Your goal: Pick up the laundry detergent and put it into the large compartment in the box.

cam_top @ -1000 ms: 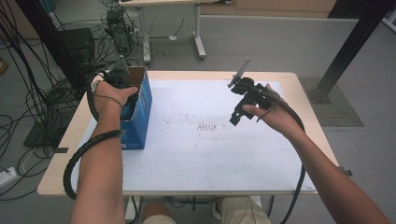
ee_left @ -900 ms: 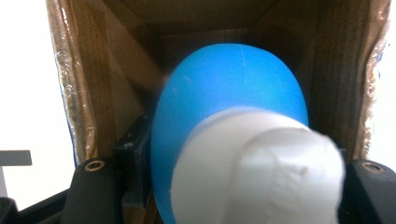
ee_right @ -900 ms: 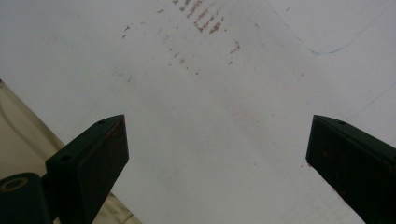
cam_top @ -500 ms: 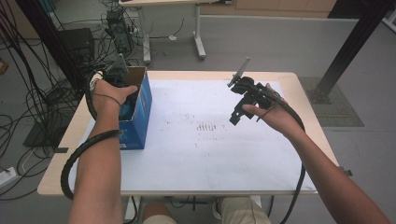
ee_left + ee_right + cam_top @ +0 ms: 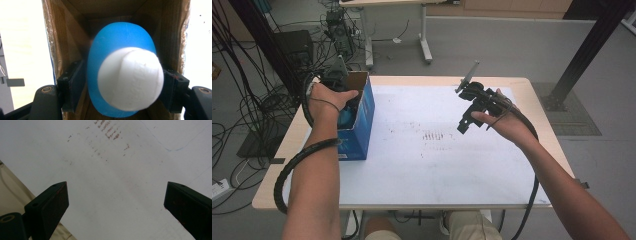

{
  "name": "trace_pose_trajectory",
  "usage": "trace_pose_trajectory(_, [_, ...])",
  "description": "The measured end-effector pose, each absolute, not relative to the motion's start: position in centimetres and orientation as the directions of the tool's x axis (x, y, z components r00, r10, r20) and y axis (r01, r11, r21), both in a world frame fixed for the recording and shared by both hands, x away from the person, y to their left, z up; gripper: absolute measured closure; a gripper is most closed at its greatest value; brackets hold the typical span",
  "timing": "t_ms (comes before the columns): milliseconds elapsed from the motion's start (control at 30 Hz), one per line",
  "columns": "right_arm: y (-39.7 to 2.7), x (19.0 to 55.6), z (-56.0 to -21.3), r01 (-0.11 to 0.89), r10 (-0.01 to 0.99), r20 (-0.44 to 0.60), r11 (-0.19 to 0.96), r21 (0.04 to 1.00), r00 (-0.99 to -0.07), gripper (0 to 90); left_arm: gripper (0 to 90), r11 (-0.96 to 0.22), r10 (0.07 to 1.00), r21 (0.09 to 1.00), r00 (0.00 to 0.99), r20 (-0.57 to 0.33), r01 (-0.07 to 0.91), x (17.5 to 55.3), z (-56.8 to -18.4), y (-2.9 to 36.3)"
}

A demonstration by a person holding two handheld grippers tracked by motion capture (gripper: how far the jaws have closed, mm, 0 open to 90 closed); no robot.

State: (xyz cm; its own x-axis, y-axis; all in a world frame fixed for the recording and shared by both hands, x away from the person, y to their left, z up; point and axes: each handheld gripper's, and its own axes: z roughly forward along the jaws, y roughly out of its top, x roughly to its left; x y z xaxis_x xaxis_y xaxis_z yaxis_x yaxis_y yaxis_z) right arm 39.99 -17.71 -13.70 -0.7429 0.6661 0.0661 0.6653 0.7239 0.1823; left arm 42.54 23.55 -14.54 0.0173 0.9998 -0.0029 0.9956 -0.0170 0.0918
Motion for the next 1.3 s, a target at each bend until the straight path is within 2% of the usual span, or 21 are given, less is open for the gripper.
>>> trace_pose_trajectory(500, [-17.8, 39.8, -13.6, 0.662, 0.663, 0.067, 0.725, 0.19, -0.746, 5.8, 27.2, -0.039, 0.999, 0.093, 0.039, 0.004, 0.995, 42.1, -13.2, 23.1])
trace_pose_trajectory(900, [-17.7, 39.7, -13.5, 0.665, 0.666, 0.069, 0.722, 0.193, -0.743, 5.7, 23.7, -0.063, 0.998, 0.12, 0.062, 0.013, 0.991, 41.2, -10.6, 23.2])
trace_pose_trajectory(1300, [-17.4, 40.0, -13.1, 0.664, 0.668, 0.058, 0.722, 0.195, -0.742, 5.8, 16.4, -0.185, 0.983, 0.186, 0.184, 0.025, 0.965, 40.6, -6.6, 21.8])
